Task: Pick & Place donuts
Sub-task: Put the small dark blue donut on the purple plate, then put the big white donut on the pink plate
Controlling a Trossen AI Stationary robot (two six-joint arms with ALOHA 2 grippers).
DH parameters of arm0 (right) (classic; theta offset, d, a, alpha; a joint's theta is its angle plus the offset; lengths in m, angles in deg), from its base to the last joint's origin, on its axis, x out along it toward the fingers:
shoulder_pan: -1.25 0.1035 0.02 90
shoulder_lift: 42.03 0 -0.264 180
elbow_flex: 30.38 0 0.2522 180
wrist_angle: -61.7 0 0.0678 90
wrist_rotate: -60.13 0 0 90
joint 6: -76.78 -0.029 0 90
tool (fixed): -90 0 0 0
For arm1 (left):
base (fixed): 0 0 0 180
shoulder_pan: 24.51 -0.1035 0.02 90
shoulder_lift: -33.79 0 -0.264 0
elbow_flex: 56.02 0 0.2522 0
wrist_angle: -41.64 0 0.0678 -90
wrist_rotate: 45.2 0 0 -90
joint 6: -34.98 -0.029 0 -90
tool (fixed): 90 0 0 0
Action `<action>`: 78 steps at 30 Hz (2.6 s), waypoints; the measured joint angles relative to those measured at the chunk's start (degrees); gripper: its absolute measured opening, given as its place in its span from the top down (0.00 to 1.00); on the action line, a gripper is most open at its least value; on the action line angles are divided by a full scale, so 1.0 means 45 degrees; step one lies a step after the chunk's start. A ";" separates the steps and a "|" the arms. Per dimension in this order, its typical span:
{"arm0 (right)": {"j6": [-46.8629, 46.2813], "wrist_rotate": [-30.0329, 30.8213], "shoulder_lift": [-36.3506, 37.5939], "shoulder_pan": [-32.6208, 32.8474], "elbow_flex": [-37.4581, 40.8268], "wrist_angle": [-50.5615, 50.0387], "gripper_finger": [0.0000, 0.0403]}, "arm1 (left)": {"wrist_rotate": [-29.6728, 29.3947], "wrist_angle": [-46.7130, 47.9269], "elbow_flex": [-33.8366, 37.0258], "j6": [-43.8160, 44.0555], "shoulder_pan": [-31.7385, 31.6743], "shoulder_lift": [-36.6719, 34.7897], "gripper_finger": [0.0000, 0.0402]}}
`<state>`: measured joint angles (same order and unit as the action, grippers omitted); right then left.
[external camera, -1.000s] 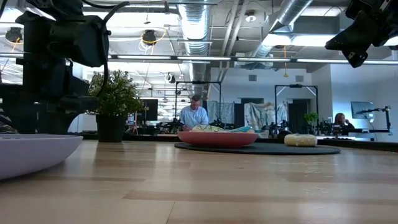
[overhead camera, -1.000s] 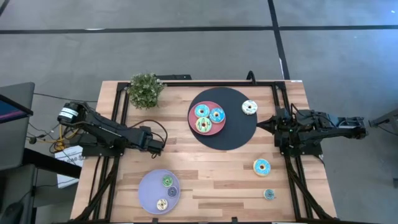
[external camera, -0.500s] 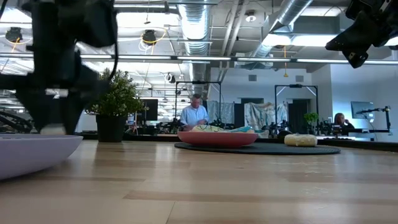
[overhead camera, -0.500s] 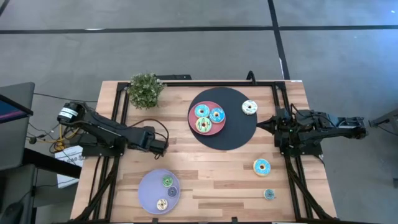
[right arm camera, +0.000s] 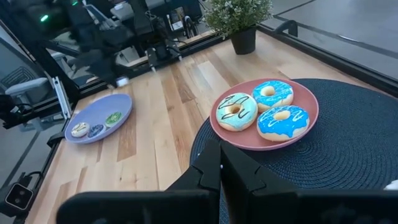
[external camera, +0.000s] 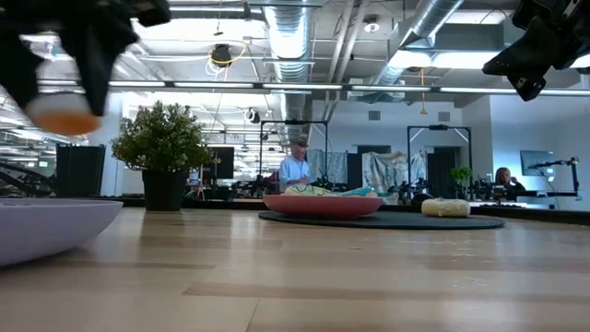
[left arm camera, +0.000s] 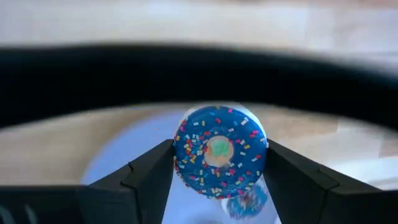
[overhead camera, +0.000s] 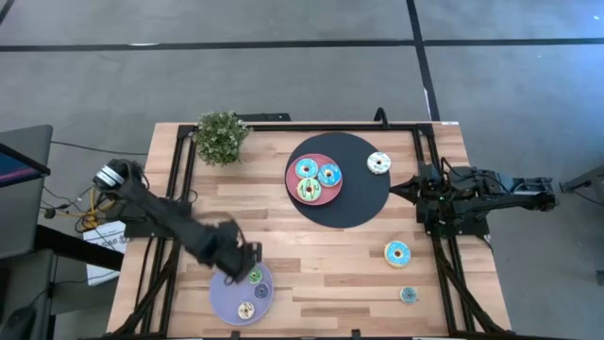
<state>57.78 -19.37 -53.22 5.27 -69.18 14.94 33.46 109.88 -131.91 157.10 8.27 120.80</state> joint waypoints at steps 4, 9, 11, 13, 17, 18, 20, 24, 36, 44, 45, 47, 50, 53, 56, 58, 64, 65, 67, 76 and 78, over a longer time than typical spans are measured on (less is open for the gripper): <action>0.0014 0.0000 -0.0002 -0.0003 0.0000 -0.0002 1.00 | 0.0605 -0.0247 -0.0918 0.2348 0.1322 0.1601 0.44; 0.0254 0.0000 0.0001 -0.0003 0.0000 -0.0004 1.00 | 0.1545 -0.0386 -0.2862 0.2489 0.1757 0.3919 0.44; 0.0590 0.0000 -0.0002 -0.0003 0.0000 -0.0003 1.00 | 0.1624 0.0114 -0.3610 0.2479 0.1820 0.4731 0.44; 0.0622 0.0000 0.0002 -0.0003 0.0000 -0.0002 1.00 | 0.1912 0.0638 -0.4128 0.2405 0.1952 0.5346 0.44; 0.0635 0.0000 0.0003 -0.0003 0.0000 -0.0002 1.00 | 0.2373 0.0810 -0.4521 0.2394 0.2276 0.5745 0.44; 0.0639 0.0000 0.0000 -0.0003 0.0000 -0.0002 1.00 | 0.2381 0.0813 -0.4527 0.2403 0.2336 0.5745 0.44; 0.0655 0.0000 -0.0002 0.0001 0.0000 -0.0006 1.00 | 0.2361 0.0990 -0.4527 0.2407 0.2478 0.5745 0.44; 0.0656 0.0000 0.0000 -0.0003 0.0000 -0.0004 1.00 | 0.2430 0.1711 -0.4493 0.2411 0.2740 0.5745 0.44; 0.0656 0.0000 0.0002 -0.0003 0.0000 -0.0007 1.00 | 0.2488 0.2879 -0.4479 0.2002 0.3239 0.5750 0.44; 0.0656 0.0000 0.0000 -0.0003 0.0000 -0.0007 1.00 | 0.3051 0.2641 -0.4464 0.1294 0.3399 0.5895 0.44; 0.0656 0.0000 -0.0002 -0.0003 0.0000 -0.0002 1.00 | 0.3078 0.2603 -0.4462 0.1287 0.3400 0.5926 0.44; 0.0654 0.0000 0.0000 -0.0002 0.0000 -0.0005 1.00 | 0.3080 0.2517 -0.4460 0.1273 0.3398 0.5924 0.44; 0.0651 0.0000 0.0001 0.0002 0.0000 -0.0002 1.00 | 0.3029 0.2121 -0.4459 0.1107 0.3393 0.5924 0.44; 0.0651 0.0000 -0.0001 -0.0002 0.0000 -0.0003 1.00 | 0.3027 0.1906 -0.4464 0.0959 0.3403 0.5924 0.44; 0.0651 0.0000 -0.0002 -0.0002 0.0000 -0.0007 1.00 | 0.3123 0.2069 -0.4464 0.0965 0.3403 0.5924 0.44; 0.0651 -0.0005 -0.0001 -0.0001 0.0000 -0.0005 1.00 | 0.3305 0.2221 -0.4464 0.1075 0.3403 0.5924 0.44; 0.0651 -0.0005 0.0000 -0.0003 0.0000 -0.0007 1.00 | 0.3511 0.2195 -0.4464 0.1102 0.3403 0.5920 0.43; 0.0651 -0.0007 -0.0002 -0.0003 0.0000 -0.0005 1.00 | 0.3584 0.2199 -0.4464 0.1061 0.3403 0.5921 0.42; 0.0651 -0.0019 -0.0001 -0.0002 0.0000 -0.0005 1.00 | 0.3757 0.2201 -0.4464 0.1033 0.3403 0.5920 0.40; 0.0651 -0.0044 -0.0002 0.0002 0.0000 -0.0002 1.00 | 0.3688 0.2297 -0.4558 0.1470 0.3285 0.5920 0.26; 0.0651 -0.0044 -0.0001 -0.0003 0.0000 -0.0005 1.00 | 0.3092 0.2847 -0.4946 0.1687 0.3188 0.5920 0.24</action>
<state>60.71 -19.56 -53.23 5.26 -69.18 14.91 47.38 122.69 -154.16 164.69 22.62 147.44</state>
